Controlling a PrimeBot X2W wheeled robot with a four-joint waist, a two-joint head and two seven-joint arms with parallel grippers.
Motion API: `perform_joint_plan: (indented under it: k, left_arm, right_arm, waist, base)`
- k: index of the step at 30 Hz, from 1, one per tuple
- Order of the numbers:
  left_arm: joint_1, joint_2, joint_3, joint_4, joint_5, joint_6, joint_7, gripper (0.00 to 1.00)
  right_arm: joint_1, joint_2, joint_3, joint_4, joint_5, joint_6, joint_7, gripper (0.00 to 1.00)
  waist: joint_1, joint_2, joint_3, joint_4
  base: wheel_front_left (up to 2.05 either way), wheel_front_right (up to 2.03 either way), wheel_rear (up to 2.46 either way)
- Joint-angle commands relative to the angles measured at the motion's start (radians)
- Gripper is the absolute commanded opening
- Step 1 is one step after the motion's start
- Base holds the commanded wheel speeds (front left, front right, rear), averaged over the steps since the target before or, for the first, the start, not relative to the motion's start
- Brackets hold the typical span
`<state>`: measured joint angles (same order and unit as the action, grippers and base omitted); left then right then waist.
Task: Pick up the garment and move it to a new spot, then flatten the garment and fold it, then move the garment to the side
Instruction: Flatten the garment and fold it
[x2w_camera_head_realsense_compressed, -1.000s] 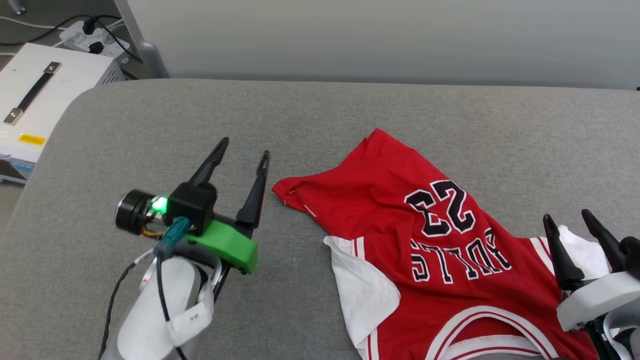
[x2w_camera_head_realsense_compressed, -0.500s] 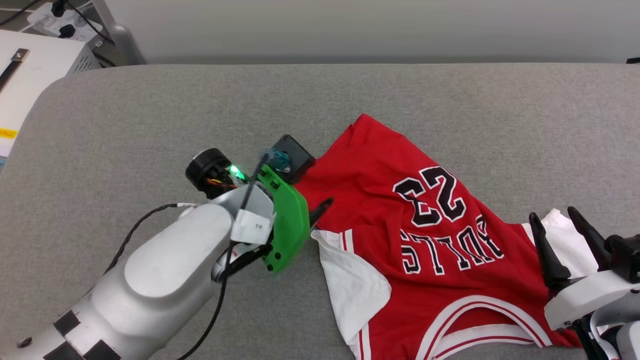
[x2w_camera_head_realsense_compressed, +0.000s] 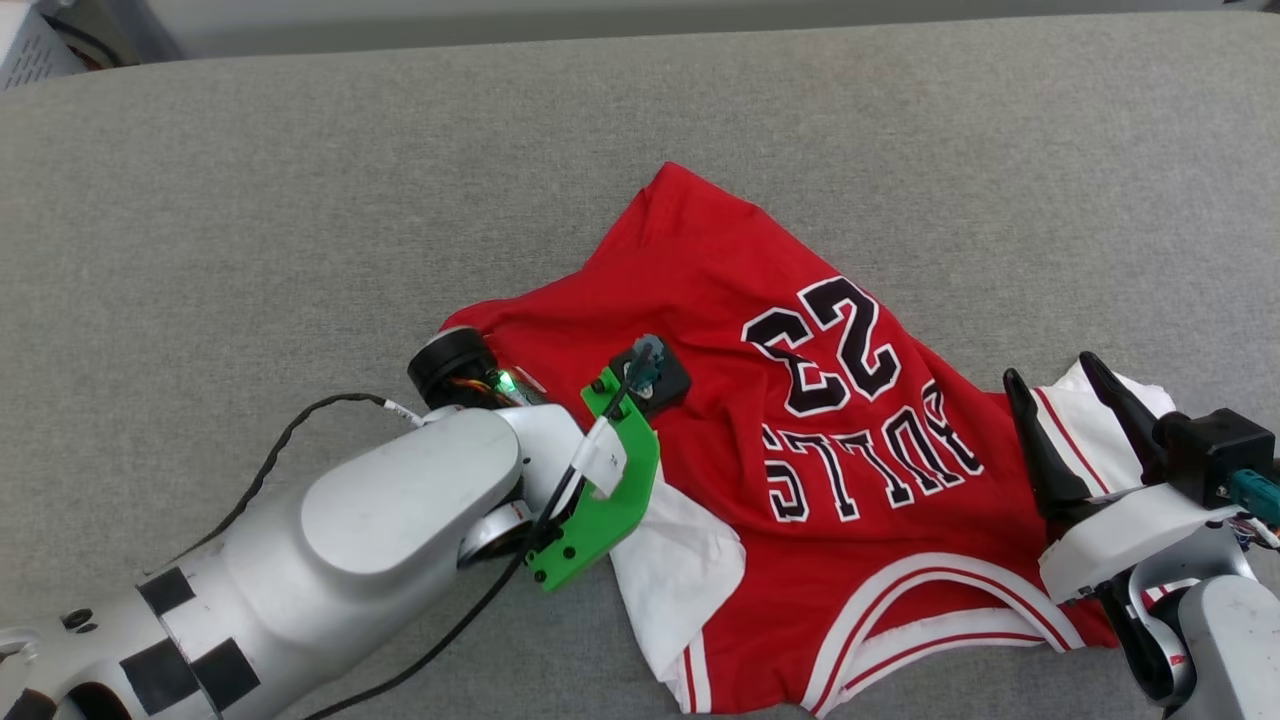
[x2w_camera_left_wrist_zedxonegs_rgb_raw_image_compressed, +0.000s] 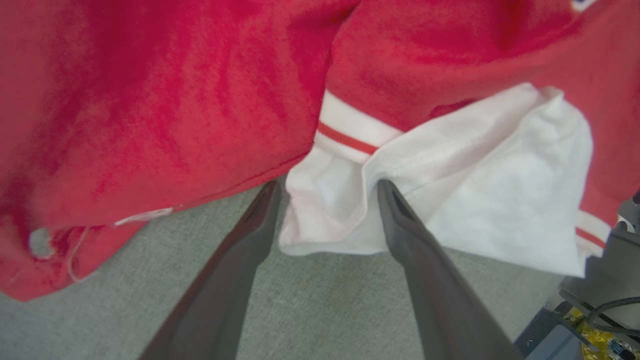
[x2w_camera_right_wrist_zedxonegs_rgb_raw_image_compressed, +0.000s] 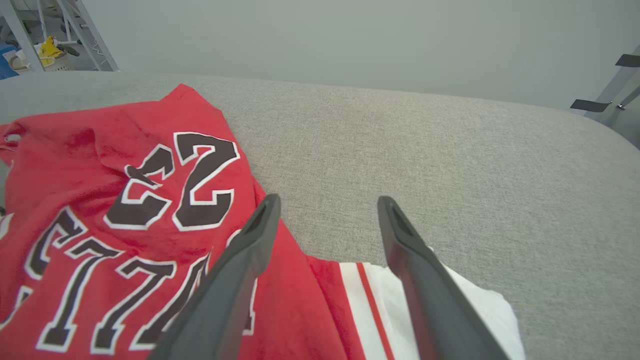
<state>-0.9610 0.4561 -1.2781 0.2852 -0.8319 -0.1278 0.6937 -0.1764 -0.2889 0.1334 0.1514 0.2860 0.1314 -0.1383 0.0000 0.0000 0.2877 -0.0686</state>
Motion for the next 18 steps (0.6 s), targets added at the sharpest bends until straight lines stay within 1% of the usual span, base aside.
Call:
perform_joint_plan:
  k: [1,5,6,7,8,10,13,15,18]
  left_arm:
    - [0.029,-0.001,-0.002,-0.002,0.024,-0.003,0.032,1.00]
    - [0.091,0.014,-0.002,-0.027,0.058,-0.003,0.106,1.00]
    - [0.105,0.018,-0.002,-0.030,0.060,-0.003,0.118,0.38]
    - [0.111,0.021,-0.002,-0.036,0.064,-0.003,0.121,0.16]
    - [0.114,0.023,-0.002,-0.039,0.064,-0.003,0.108,0.00]
    - [0.111,0.026,-0.002,-0.044,0.050,-0.003,0.083,0.00]
    - [0.072,0.037,-0.002,-0.049,0.032,-0.003,0.002,0.00]
    - [0.033,0.053,-0.002,-0.051,0.009,-0.003,-0.069,0.00]
    - [-0.014,0.090,-0.002,-0.048,-0.016,-0.003,-0.134,0.00]
  right_arm:
    - [-0.022,0.002,0.003,0.010,0.006,-0.001,-0.011,1.00]
    - [-0.039,0.001,0.008,0.033,0.008,-0.001,-0.027,1.00]
    - [-0.042,0.001,0.008,0.039,0.009,-0.001,-0.031,1.00]
    - [-0.044,0.001,0.009,0.044,0.009,-0.001,-0.033,1.00]
    - [-0.047,0.002,0.009,0.050,0.009,-0.001,-0.036,1.00]
    - [-0.050,0.003,0.011,0.060,0.010,-0.001,-0.039,1.00]
    - [-0.050,0.003,0.011,0.072,0.011,-0.001,-0.044,1.00]
    - [-0.045,0.003,0.010,0.081,0.012,-0.001,-0.048,1.00]
    - [-0.035,0.004,0.009,0.090,0.014,-0.001,-0.052,1.00]
  waist:
    - [0.0000,0.0000,0.039,-0.031]
    - [0.0000,0.0000,0.058,-0.038]
    - [0.0000,0.0000,0.061,-0.037]
    - [0.0000,0.0000,0.062,-0.036]
    - [0.0000,0.0000,0.063,-0.033]
    - [0.0000,0.0000,0.060,-0.025]
    - [0.0000,0.0000,0.045,-0.008]
    - [0.0000,0.0000,0.030,0.005]
    - [0.0000,0.0000,0.010,0.020]
  base:
    - [0.00,0.00,0.00]
    - [0.00,0.00,0.00]
    - [0.00,0.00,0.00]
    - [0.00,0.00,0.00]
    - [0.00,0.00,0.00]
    - [0.00,0.00,0.00]
    - [0.00,0.00,0.00]
    - [0.00,0.00,0.00]
    - [0.00,0.00,0.00]
